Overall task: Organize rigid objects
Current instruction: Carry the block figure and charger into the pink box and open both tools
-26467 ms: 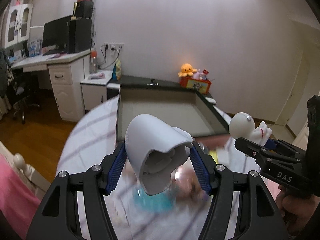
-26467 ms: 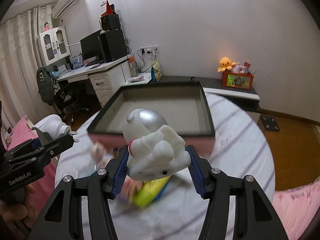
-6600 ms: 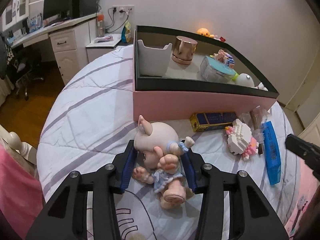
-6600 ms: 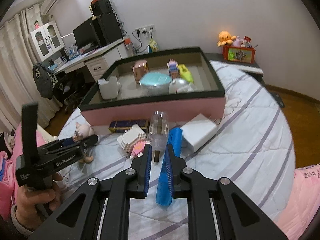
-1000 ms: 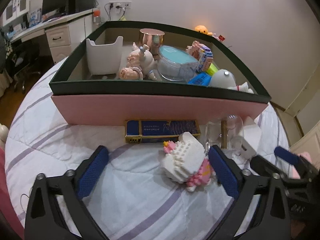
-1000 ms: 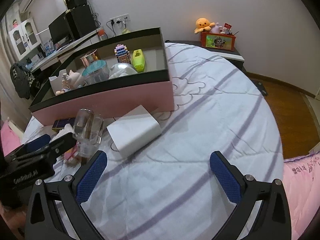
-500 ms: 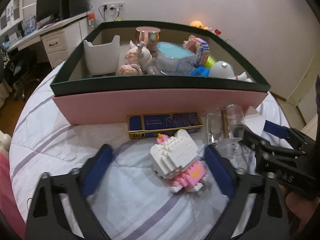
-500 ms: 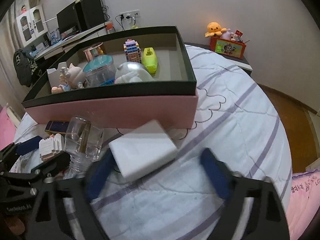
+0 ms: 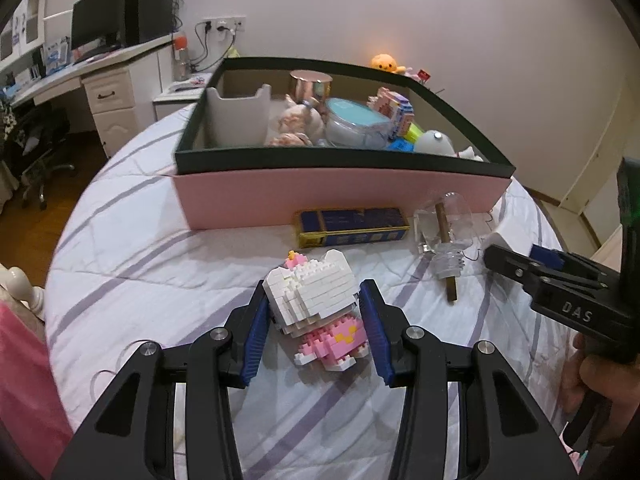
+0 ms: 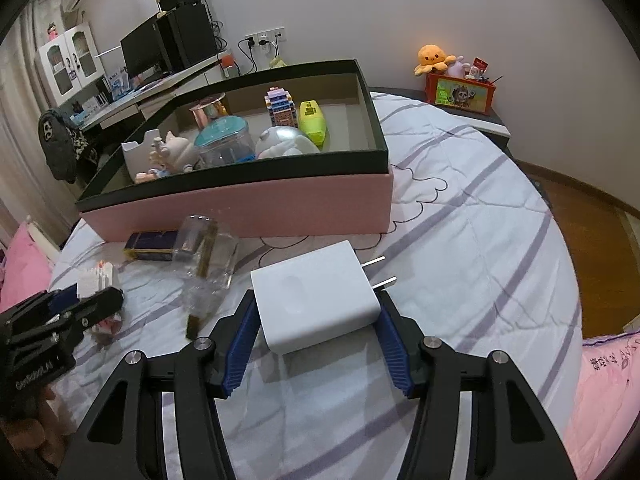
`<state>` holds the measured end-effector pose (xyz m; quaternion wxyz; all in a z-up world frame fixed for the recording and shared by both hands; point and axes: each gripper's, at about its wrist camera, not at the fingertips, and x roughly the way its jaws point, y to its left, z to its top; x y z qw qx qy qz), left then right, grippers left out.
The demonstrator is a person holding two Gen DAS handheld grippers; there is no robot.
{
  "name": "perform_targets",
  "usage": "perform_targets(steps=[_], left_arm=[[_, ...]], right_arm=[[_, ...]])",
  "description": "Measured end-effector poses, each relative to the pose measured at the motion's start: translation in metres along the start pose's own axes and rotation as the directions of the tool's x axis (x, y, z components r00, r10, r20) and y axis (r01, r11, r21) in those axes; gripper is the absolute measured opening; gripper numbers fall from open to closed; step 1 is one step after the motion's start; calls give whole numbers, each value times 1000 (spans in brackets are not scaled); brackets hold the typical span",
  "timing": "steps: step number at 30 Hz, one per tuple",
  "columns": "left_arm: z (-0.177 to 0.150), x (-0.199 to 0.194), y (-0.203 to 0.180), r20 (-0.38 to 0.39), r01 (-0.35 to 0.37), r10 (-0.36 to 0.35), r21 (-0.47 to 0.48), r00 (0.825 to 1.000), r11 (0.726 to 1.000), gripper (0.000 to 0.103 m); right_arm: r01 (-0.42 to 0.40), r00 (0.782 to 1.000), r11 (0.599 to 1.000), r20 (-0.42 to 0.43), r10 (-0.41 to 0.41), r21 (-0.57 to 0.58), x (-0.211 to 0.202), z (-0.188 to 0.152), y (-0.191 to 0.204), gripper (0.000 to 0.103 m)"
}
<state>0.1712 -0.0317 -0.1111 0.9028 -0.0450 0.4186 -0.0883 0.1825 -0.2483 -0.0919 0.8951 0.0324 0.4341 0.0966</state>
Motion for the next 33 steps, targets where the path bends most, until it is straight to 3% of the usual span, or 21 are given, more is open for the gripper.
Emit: perform_targets(steps=[10,19,28,33], left_arm=[[18,-31,14,67,-3,3,-1,998,1000,45],[83,-44,24,177,-11,8,18,984,1000,45],[158,-1,28,198,-11,6,24,980,1000,45],[176,32,25,169,-13,8,30,986,999,45]], right_arm=[[-53,995,998,81,55,-30,-34,25,20,58],[-66,981,993,175,82,-93,-40,89,39,58],[-67,981,994,176,81,-85,4,151,37,58],[-50,988,996,140,59,-70,35,166,30,58]])
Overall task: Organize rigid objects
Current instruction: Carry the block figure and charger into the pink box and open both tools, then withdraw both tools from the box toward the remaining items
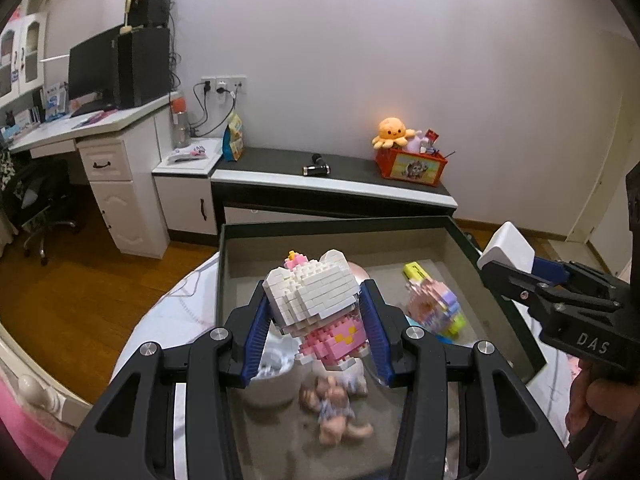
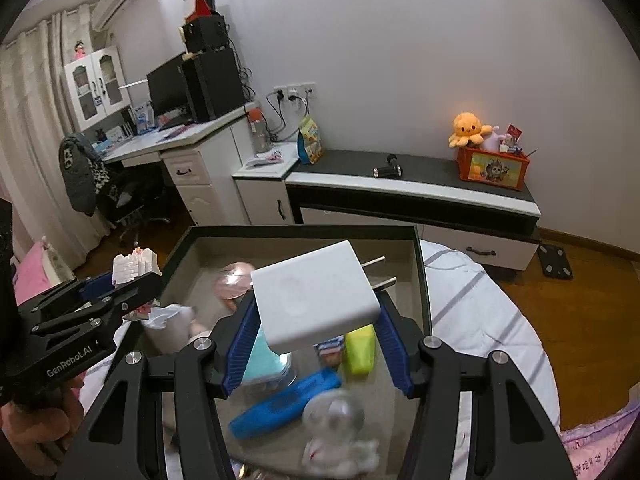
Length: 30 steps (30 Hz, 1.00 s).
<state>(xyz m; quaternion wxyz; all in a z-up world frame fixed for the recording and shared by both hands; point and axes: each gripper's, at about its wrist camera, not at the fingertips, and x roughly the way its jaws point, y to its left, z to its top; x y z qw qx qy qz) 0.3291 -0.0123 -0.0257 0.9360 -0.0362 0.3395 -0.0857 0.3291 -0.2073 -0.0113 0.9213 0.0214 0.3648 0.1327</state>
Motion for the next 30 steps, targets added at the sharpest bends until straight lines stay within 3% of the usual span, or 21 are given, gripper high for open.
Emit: perform_targets(steps=[7,8,9,11,14,16,30], left_arm=[[1,29,-3,-50,-19,20,14,999,1000,47],[1,32,-4,-58,-25,26,18,998,1000,57],[0,33,-4,-61,-31,32,20,998,999,71],[-2,27,-4,-43,-50,51,17,998,999,90],[-4,14,-2,-4,-67,67,9,998,998,101],[-5,4,0,12,-64,64,1,998,998,103],[-35,-84,3,99,-72,75,-35,992,997,103]], right_arm=[[15,999,1000,-43,-14,23,23,-5,-11,59],[15,999,999,-42,-14,29,24,-6,-12,61],[13,999,999,-40,-11,32,24,-6,-14,70],[17,999,999,-30,-15,35,21,-8,-14,85],[28,999,999,-25,-27,44,14,-9,-15,90],[36,999,997,-6,-35,64,6,-11,-14,103],[57,994,995,87,-64,82,-77,-37,5,103]])
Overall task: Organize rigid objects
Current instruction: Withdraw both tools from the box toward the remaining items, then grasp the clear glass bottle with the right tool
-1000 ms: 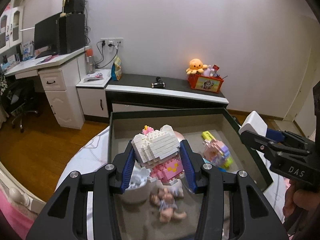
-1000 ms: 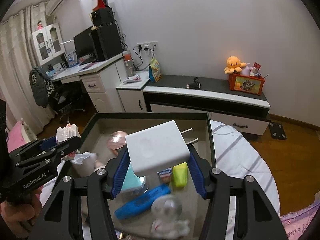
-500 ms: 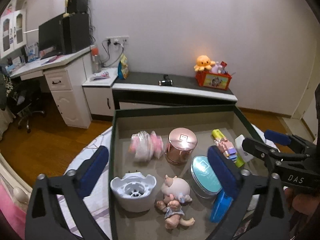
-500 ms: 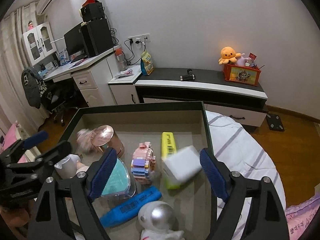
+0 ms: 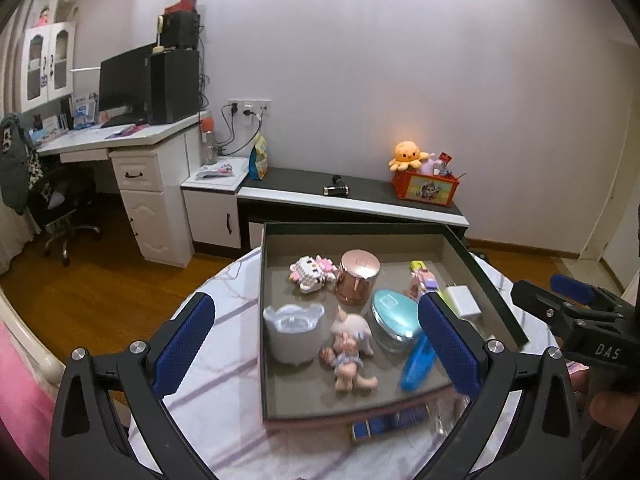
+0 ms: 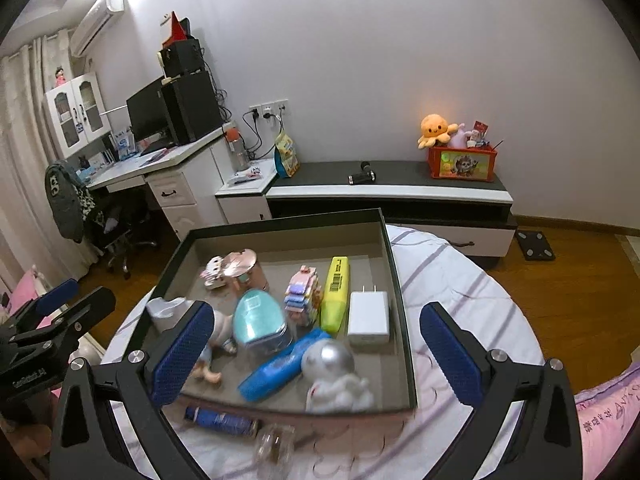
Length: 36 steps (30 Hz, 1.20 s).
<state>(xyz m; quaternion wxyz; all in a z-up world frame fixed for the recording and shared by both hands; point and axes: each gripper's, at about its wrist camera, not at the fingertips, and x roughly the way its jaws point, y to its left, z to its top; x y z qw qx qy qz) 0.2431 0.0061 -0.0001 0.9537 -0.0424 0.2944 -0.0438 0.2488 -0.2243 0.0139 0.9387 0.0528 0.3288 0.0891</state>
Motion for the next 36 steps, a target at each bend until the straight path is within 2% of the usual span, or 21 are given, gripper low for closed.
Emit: perform_targets(steps=[11,23,36], left_arm=[[-34,-63,-7,16,11,-11,1,1000,1000,103],[-72,-105,-15,9,12,-12,-4,1000,1000,103],[-96,-117,-12,-29,17,-17,-27,999,999,103]], right_arm=[[17,999,1000,33,-17,-1,-59,-33,11,103],[57,997,998,49,-58,18,-109,-80,12,103],[83,996,996,28,-84,38,-117,-103,4,103]])
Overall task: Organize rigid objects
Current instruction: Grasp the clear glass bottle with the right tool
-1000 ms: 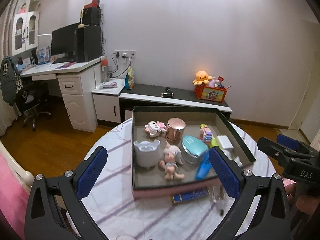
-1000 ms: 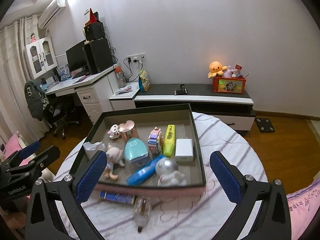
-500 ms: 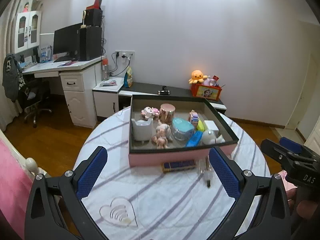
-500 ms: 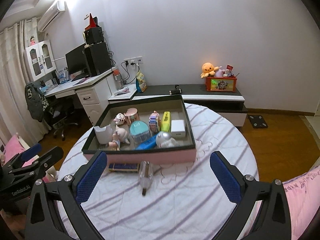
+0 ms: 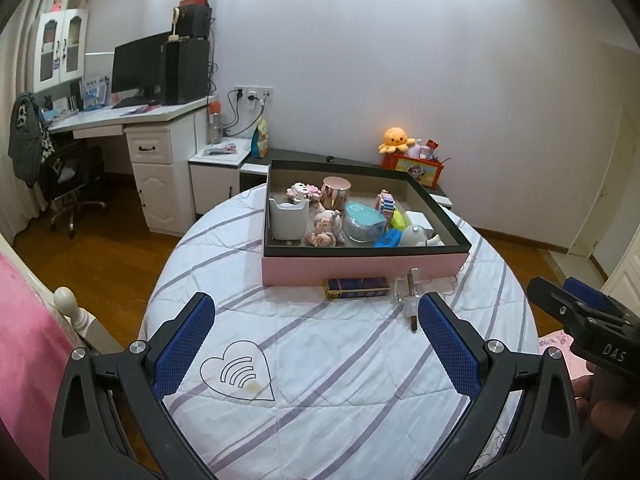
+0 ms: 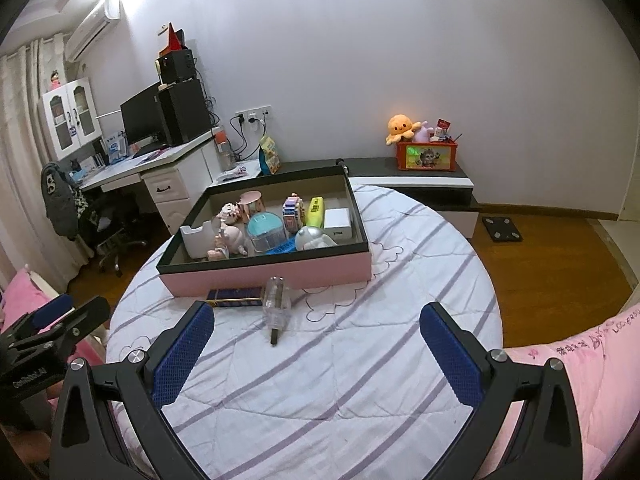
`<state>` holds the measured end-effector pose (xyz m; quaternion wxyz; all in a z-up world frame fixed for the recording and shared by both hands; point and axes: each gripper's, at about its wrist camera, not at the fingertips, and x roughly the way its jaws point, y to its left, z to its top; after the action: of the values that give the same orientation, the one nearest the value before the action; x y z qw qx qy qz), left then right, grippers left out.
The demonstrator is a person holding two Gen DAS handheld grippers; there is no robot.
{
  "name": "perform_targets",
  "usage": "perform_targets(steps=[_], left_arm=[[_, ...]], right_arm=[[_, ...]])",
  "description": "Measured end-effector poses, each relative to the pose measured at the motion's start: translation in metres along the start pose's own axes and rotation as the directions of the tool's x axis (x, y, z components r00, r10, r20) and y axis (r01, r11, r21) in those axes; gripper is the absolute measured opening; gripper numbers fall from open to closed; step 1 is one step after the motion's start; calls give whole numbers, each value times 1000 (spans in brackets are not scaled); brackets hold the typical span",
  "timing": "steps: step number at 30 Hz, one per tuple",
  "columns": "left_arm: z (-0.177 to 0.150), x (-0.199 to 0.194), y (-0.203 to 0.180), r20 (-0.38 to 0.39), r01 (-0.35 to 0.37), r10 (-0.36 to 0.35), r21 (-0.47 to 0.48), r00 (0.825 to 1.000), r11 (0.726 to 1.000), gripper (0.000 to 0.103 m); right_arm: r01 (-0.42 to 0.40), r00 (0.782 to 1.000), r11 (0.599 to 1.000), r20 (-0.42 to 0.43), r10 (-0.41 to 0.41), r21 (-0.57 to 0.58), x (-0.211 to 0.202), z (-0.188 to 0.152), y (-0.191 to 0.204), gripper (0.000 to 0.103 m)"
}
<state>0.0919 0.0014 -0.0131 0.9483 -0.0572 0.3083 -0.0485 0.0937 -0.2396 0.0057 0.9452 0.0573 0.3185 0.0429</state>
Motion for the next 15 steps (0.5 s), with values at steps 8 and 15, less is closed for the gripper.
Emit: perform_targets(steps=[8,15], left_arm=[[-1,-1,-1,-4,0,0,2,1000,1000,103],[-2,2,-4,-15,1,0,2,1000,1000,103]], right_arm=[[1,1000,1000,-7,-1,2,-1,-3,0,103],[-1,1000,1000,-26,1,-5,6,-6,0,103]])
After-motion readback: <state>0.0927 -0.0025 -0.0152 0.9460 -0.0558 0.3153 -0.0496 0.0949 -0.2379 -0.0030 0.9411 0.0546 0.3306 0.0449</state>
